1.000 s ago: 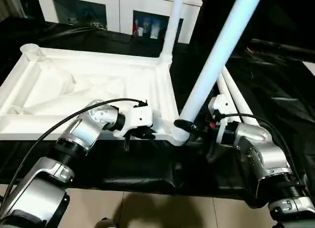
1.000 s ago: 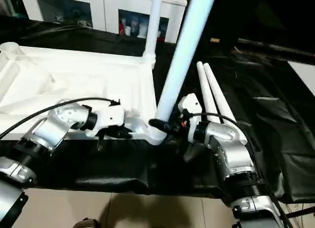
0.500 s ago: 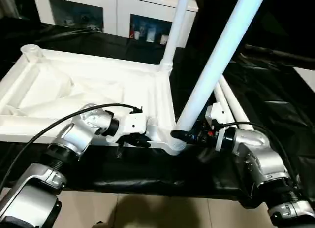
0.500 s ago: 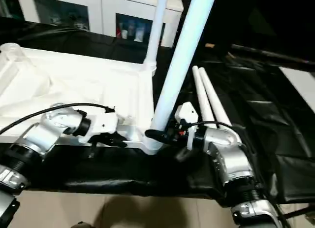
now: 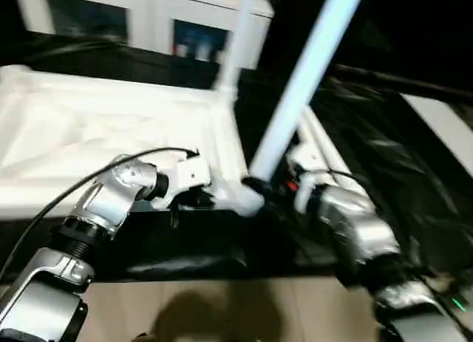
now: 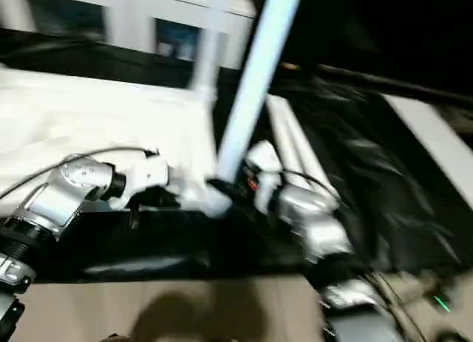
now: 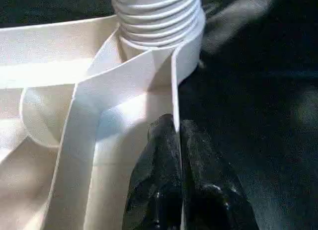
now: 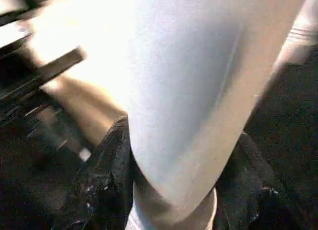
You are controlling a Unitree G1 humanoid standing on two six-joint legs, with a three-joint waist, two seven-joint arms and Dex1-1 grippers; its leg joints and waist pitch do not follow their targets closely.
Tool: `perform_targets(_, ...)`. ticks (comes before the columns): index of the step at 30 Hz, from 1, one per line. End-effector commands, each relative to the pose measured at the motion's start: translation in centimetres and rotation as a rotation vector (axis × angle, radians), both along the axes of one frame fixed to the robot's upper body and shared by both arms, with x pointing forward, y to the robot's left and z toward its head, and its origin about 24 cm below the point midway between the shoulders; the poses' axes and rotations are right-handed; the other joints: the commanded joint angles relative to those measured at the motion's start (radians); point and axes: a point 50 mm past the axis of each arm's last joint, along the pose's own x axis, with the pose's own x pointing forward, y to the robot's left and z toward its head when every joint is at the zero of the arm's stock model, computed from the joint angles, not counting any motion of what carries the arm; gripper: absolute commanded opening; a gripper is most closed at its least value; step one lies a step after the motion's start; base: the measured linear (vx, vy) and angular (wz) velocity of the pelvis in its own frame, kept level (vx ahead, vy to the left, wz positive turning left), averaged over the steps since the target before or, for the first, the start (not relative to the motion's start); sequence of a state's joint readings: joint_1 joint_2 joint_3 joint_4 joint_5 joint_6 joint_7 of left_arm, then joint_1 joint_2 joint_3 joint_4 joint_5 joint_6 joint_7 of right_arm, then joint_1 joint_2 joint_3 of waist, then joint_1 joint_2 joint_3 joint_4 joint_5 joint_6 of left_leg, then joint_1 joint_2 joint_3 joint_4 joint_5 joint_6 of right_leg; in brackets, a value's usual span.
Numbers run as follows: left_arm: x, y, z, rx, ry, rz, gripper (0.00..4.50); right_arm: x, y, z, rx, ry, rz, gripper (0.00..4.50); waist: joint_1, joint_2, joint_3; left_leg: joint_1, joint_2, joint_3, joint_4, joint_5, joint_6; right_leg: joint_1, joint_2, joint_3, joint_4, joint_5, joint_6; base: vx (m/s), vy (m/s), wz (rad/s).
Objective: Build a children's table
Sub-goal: Insert table leg to table base
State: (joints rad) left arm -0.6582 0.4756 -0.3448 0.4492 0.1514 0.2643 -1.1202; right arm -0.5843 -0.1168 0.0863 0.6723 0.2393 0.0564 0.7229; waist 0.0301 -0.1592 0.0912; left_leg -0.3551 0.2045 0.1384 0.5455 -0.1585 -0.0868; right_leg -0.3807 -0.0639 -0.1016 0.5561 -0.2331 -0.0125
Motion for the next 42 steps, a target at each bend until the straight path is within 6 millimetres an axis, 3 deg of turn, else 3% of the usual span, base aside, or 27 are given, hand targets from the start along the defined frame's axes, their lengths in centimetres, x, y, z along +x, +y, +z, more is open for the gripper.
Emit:
perform_targets(1,-0.8,-1.6,-0.5,-0.010,0.031,-0.063,0.00,-1.1,-3.2,-5.2,-0.151,0.230,-0.189,1.85,-0.011,0.050,-0.007,0.004,0.047,-0.047,-0.134,-0.841,-0.111,0.024,-0.085,0.022,-0.064,-0.510,-0.090,-0.064,0.044,-0.22)
perform_targets(3,-0.9,-1.9,-0.7,0.008,0.034,-0.052,0.00,-0.5,-2.9,-5.2,-0.142,0.254,-0.270,1.85,-0.008,0.054,0.001,0.013,0.049,-0.032,-0.149,-0.912,-0.108,0.016,-0.073,0.007,-0.058,-0.518,-0.085,-0.059,0.028,-0.13)
perform_targets(4,-0.9,-2.0,-0.8,0.017,0.032,-0.046,0.00,-0.3,-2.7,-5.2,-0.134,0.263,-0.291,1.85,-0.006,0.054,0.002,0.009,0.050,-0.026,-0.159,-0.928,-0.105,0.023,-0.067,-0.001,-0.050,-0.518,-0.081,-0.086,-0.003,-0.04)
perform_targets(5,-0.8,-2.2,-0.8,0.037,0.024,-0.032,0.00,0.0,-2.3,-5.1,-0.120,0.282,-0.317,1.85,0.015,0.064,0.009,-0.047,0.061,0.000,-0.227,-0.978,-0.104,0.073,-0.037,-0.010,0.052,-0.451,-0.075,-0.094,-0.046,0.07)
perform_targets(6,-0.7,-2.4,-0.9,0.058,0.016,-0.018,0.00,0.2,-1.9,-5.1,-0.108,0.300,-0.338,1.85,0.096,0.060,0.010,-0.106,0.046,0.072,-0.253,-0.953,-0.086,0.099,-0.007,0.012,0.173,-0.260,-0.056,-0.094,-0.046,0.07)
perform_targets(7,-0.6,-2.5,-0.9,0.078,0.008,0.001,0.00,0.4,-1.6,-5.1,-0.106,0.315,-0.361,1.85,0.101,0.049,0.007,-0.056,0.027,0.109,-0.248,-0.847,-0.092,0.048,-0.009,0.041,0.164,-0.348,-0.063,0.022,-0.142,0.12)
perform_targets(8,-0.5,-2.6,-0.9,0.096,0.005,0.022,0.00,0.6,-1.3,-5.1,-0.110,0.325,-0.381,1.85,0.070,-0.047,0.006,0.082,-0.008,0.026,0.063,-0.377,-0.034,-0.096,-0.160,0.099,-0.118,-0.999,0.019,0.072,-0.157,-0.17)
perform_targets(9,-0.4,-2.7,-1.0,0.109,0.005,0.053,0.00,0.7,-1.0,-5.1,-0.112,0.334,-0.399,1.85,0.074,-0.007,-0.016,-0.036,-0.043,-0.059,0.088,-0.053,0.024,0.033,-0.203,0.164,-0.105,-1.014,-0.021,0.072,-0.157,-0.17)
perform_targets(10,-0.4,-2.8,-1.0,0.114,0.004,0.066,0.00,0.8,-0.9,-5.1,-0.110,0.338,-0.406,1.85,0.086,0.005,-0.010,-0.058,-0.021,-0.058,0.050,-0.035,-0.002,0.067,-0.202,0.152,-0.077,-0.882,-0.046,0.066,-0.058,-0.33)
perform_targets(11,-0.2,-2.8,-1.1,0.126,0.001,0.095,0.00,0.8,-0.6,-5.1,-0.105,0.348,-0.421,1.85,0.083,0.031,-0.014,-0.014,0.028,-0.040,-0.036,-0.035,-0.063,0.033,-0.128,0.097,-0.024,-0.490,-0.111,0.000,0.000,0.00)
perform_targets(12,-0.1,-2.9,-1.2,0.140,-0.002,0.130,0.00,0.9,-0.2,-5.1,-0.103,0.357,-0.441,1.85,0.064,0.051,-0.018,0.043,0.042,-0.028,-0.061,-0.089,-0.072,0.003,-0.072,0.072,0.011,-0.146,-0.147,0.000,0.000,0.00)
perform_targets(13,0.0,-3.1,-1.5,0.162,-0.005,0.175,0.00,1.1,0.7,-5.1,-0.089,0.378,-0.476,1.85,0.061,0.051,-0.005,0.041,0.045,-0.014,-0.078,-0.238,-0.078,0.004,-0.068,0.071,0.003,-0.120,-0.189,-0.046,-0.040,0.19)
perform_targets(14,0.0,-3.2,-1.6,0.166,-0.007,0.190,0.00,1.1,1.1,-5.0,-0.087,0.380,-0.484,1.85,0.060,0.047,0.001,0.048,0.039,-0.004,-0.081,-0.344,-0.075,-0.004,-0.072,0.076,-0.016,-0.232,-0.189,-0.050,-0.028,0.25)
perform_targets(15,0.1,-3.3,-1.8,0.166,-0.006,0.214,0.00,1.2,1.9,-4.9,-0.085,0.380,-0.487,1.85,0.065,0.050,0.009,0.060,0.030,-0.001,-0.076,-0.498,-0.068,-0.021,-0.087,0.081,-0.044,-0.466,-0.160,-0.050,-0.028,0.25)
perform_targets(16,0.1,-3.3,-1.8,0.166,-0.006,0.215,0.00,1.2,1.9,-4.9,-0.085,0.380,-0.487,1.85,0.067,0.048,0.007,0.068,0.029,-0.002,-0.075,-0.550,-0.052,-0.026,-0.099,0.080,-0.068,-0.643,-0.107,-0.026,-0.029,0.22)
perform_targets(17,0.3,-3.4,-1.9,0.169,-0.014,0.236,0.00,1.2,2.6,-4.8,-0.092,0.376,-0.488,1.85,0.072,0.051,0.004,0.065,0.029,-0.005,-0.078,-0.539,-0.046,-0.022,-0.105,0.081,-0.075,-0.683,-0.084,0.000,0.000,0.00)
perform_targets(18,0.4,-3.4,-2.0,0.172,-0.021,0.245,0.00,1.2,2.8,-4.7,-0.098,0.373,-0.488,1.85,0.073,0.050,-0.002,0.047,0.032,-0.008,-0.088,-0.468,-0.037,-0.007,-0.110,0.085,-0.077,-0.674,-0.066,0.000,0.000,0.00)
perform_targets(21,0.5,-3.4,-1.9,0.179,-0.042,0.267,0.00,1.2,3.7,-4.6,-0.113,0.362,-0.479,1.85,0.075,0.049,-0.003,0.030,0.039,-0.001,-0.100,-0.325,-0.038,0.005,-0.098,0.083,-0.060,-0.472,-0.086,0.000,0.000,0.00)
perform_targets(23,0.6,-3.4,-1.9,0.179,-0.047,0.274,0.00,1.2,3.9,-4.5,-0.120,0.352,-0.471,1.85,0.074,0.054,0.000,0.027,0.039,0.000,-0.101,-0.335,-0.047,0.004,-0.098,0.081,-0.058,-0.459,-0.091,0.000,0.000,0.00)
perform_targets(27,0.8,-3.3,-2.0,0.174,-0.070,0.289,0.00,1.4,4.4,-3.9,-0.110,0.309,-0.444,1.85,0.073,0.048,-0.012,0.020,0.040,0.003,-0.097,-0.274,-0.047,0.013,-0.099,0.082,-0.049,-0.391,-0.095,0.000,0.000,0.00)
perform_targets(31,0.9,-3.4,-1.9,0.137,-0.156,0.228,0.00,2.4,4.4,-1.2,0.066,0.174,-0.409,1.85,0.073,0.043,-0.018,0.019,0.042,0.011,-0.093,-0.245,-0.033,0.015,-0.098,0.082,-0.046,-0.330,-0.107,0.000,0.000,0.00)
perform_targets(32,0.9,-3.3,-1.8,0.126,-0.163,0.215,0.00,2.7,4.2,-0.2,0.131,0.134,-0.394,1.85,0.072,0.038,-0.027,0.018,0.044,0.013,-0.091,-0.217,-0.030,0.020,-0.096,0.081,-0.040,-0.294,-0.112,0.000,0.000,0.00)
perform_targets(34,0.8,-3.2,-1.6,0.118,-0.208,0.148,0.00,3.1,3.4,1.4,0.231,0.067,-0.387,1.85,0.071,0.044,-0.032,0.019,0.044,0.016,-0.088,-0.190,-0.025,0.022,-0.093,0.081,-0.031,-0.218,-0.128,0.000,0.000,0.00)
perform_targets(36,0.7,-3.1,-1.1,0.077,-0.227,0.110,0.00,3.2,2.4,3.4,0.322,-0.018,-0.362,1.85,0.070,0.046,-0.044,0.019,0.045,0.017,-0.084,-0.161,-0.011,0.032,-0.091,0.078,-0.021,-0.118,-0.142,0.000,0.000,0.00)
perform_targets(38,0.5,-3.2,-0.6,0.028,-0.236,0.090,0.00,3.1,1.8,4.5,0.362,-0.073,-0.339,1.85,0.063,0.038,-0.058,0.012,0.042,0.020,-0.071,-0.054,0.009,0.043,-0.086,0.076,0.002,0.041,-0.173,0.000,0.000,0.00)
perform_targets(40,0.2,-3.3,-0.1,-0.040,-0.235,0.070,0.00,2.8,1.1,5.5,0.385,-0.132,-0.312,1.85,0.061,0.041,-0.076,0.021,0.030,0.027,-0.043,0.165,0.066,0.042,-0.069,0.073,0.033,0.351,-0.240,0.000,0.000,0.00)
perform_targets(42,-0.2,-2.8,0.8,-0.086,-0.250,0.054,0.46,2.3,0.3,6.6,0.398,-0.195,-0.288,1.85,0.055,0.030,-0.079,0.016,0.024,0.034,-0.036,0.228,0.118,0.048,-0.066,0.076,0.043,0.458,-0.266,0.000,0.000,0.00)
